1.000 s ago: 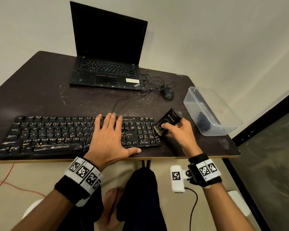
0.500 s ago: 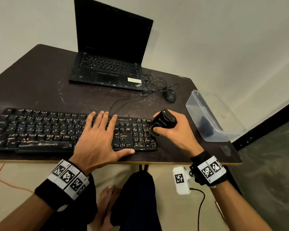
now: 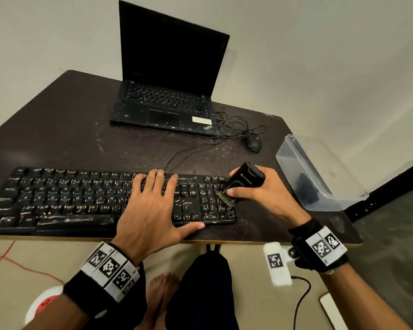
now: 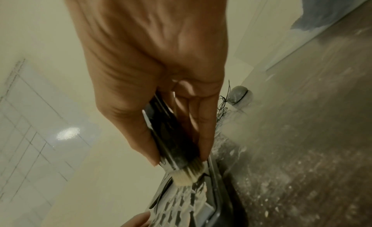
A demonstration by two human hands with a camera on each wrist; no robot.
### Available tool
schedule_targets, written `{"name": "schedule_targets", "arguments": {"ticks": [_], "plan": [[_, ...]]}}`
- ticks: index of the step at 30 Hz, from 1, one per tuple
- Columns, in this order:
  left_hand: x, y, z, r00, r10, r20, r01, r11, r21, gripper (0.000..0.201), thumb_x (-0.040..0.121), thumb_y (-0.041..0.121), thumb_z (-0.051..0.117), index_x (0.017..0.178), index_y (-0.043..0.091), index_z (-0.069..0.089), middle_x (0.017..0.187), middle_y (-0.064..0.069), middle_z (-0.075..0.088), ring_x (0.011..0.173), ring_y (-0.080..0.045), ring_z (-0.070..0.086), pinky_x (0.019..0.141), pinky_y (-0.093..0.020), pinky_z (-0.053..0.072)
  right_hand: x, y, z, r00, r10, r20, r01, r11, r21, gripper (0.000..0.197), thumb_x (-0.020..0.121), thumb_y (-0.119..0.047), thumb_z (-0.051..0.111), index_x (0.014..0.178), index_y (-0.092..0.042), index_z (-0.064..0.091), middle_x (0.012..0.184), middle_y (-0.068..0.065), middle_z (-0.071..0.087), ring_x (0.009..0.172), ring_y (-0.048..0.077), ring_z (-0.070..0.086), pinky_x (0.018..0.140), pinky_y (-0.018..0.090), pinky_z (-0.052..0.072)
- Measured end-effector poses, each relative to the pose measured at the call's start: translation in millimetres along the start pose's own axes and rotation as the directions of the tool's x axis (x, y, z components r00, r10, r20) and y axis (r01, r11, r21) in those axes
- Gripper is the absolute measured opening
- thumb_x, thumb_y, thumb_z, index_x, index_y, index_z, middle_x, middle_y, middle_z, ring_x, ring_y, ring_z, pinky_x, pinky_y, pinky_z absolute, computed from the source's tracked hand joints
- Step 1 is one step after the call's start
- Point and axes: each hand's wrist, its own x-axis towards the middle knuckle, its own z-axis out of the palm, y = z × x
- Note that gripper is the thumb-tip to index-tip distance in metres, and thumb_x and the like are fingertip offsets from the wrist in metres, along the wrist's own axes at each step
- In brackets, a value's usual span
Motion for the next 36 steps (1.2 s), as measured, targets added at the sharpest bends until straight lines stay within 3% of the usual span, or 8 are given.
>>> {"name": "schedule_targets", "arguments": {"ticks": [6, 12, 19, 23, 27, 30, 34, 36], "plan": [[-1, -2, 0, 1.0, 0.009, 0.004, -0.009, 1.0, 0.003, 0.127, 0.076, 0.103, 0.022, 0.149, 0.002, 0.049, 0.149, -0.027, 0.05, 0.142, -0.042, 0.042, 0.117, -0.059, 0.028, -6, 2, -3, 0.996, 0.085, -0.032, -0.08, 0.989, 0.121, 0.032, 0.079, 0.008, 0.084, 0.107, -0.007, 0.077, 0.105, 0.016, 0.079, 0.099, 0.025, 0.076, 0.091, 0.042, 0.062], [0, -4, 1, 1.0, 0.013, -0.004, -0.013, 1.0, -0.006, 0.126, 0.076, 0.103, 0.024, 0.148, 0.002, 0.049, 0.149, -0.025, 0.05, 0.142, -0.041, 0.042, 0.117, -0.058, 0.028, -5, -5, -3, 0.998, -0.047, -0.05, 0.047, 0.999, 0.002, 0.035, 0.078, 0.007, 0.085, 0.107, -0.009, 0.076, 0.101, 0.013, 0.079, 0.102, 0.032, 0.076, 0.094, 0.053, 0.062], [-1, -3, 0, 1.0, 0.013, 0.001, -0.013, 1.0, -0.003, 0.125, 0.077, 0.102, 0.025, 0.146, 0.001, 0.051, 0.148, -0.026, 0.051, 0.141, -0.041, 0.043, 0.116, -0.058, 0.029, 24, -10, -6, 0.983, -0.182, -0.021, 0.163, 0.921, -0.353, 0.036, 0.073, -0.011, 0.089, 0.099, -0.031, 0.076, 0.097, -0.011, 0.079, 0.095, 0.006, 0.075, 0.095, 0.047, 0.061], [0, -2, 0, 1.0, 0.012, -0.004, -0.012, 1.0, -0.01, 0.124, 0.077, 0.101, 0.026, 0.145, 0.001, 0.052, 0.147, -0.026, 0.052, 0.14, -0.042, 0.044, 0.116, -0.059, 0.029, 29, -11, -12, 0.986, -0.114, 0.118, 0.147, 0.935, -0.323, 0.035, 0.072, -0.007, 0.091, 0.099, -0.025, 0.077, 0.094, -0.003, 0.08, 0.092, 0.018, 0.078, 0.092, 0.049, 0.063], [-2, -1, 1, 1.0, 0.018, -0.016, -0.018, 1.0, 0.0, 0.125, 0.078, 0.101, 0.025, 0.148, 0.0, 0.05, 0.148, -0.026, 0.051, 0.141, -0.041, 0.043, 0.117, -0.059, 0.028, 35, -11, -13, 0.986, -0.158, 0.05, 0.165, 0.92, -0.356, 0.035, 0.073, -0.007, 0.091, 0.099, -0.025, 0.076, 0.093, -0.007, 0.079, 0.092, 0.01, 0.076, 0.093, 0.046, 0.062], [-1, -1, 1, 1.0, 0.007, -0.01, -0.007, 1.0, -0.006, 0.126, 0.078, 0.101, 0.024, 0.15, 0.001, 0.048, 0.15, -0.027, 0.049, 0.143, -0.042, 0.042, 0.118, -0.059, 0.027, 32, -13, -6, 0.976, -0.147, 0.163, 0.193, 0.928, -0.318, 0.035, 0.074, -0.004, 0.091, 0.101, -0.021, 0.076, 0.095, -0.002, 0.08, 0.093, 0.014, 0.077, 0.09, 0.039, 0.063], [-2, -1, 2, 1.0, 0.018, -0.022, -0.018, 1.0, 0.001, 0.125, 0.078, 0.101, 0.025, 0.149, 0.0, 0.049, 0.149, -0.027, 0.05, 0.142, -0.042, 0.043, 0.117, -0.059, 0.028, 38, -16, 1, 0.974, -0.225, 0.028, 0.216, 0.883, -0.416, 0.032, 0.074, -0.01, 0.09, 0.098, -0.023, 0.075, 0.091, -0.007, 0.078, 0.088, 0.008, 0.074, 0.085, 0.036, 0.061], [-2, -1, 1, 1.0, 0.014, -0.013, -0.014, 1.0, 0.001, 0.125, 0.078, 0.101, 0.025, 0.149, 0.0, 0.049, 0.149, -0.027, 0.05, 0.141, -0.042, 0.043, 0.117, -0.059, 0.028, 40, -16, 2, 0.978, -0.194, 0.076, 0.208, 0.903, -0.375, 0.033, 0.072, -0.011, 0.091, 0.098, -0.024, 0.075, 0.092, -0.006, 0.078, 0.089, 0.01, 0.075, 0.086, 0.036, 0.062]]}}
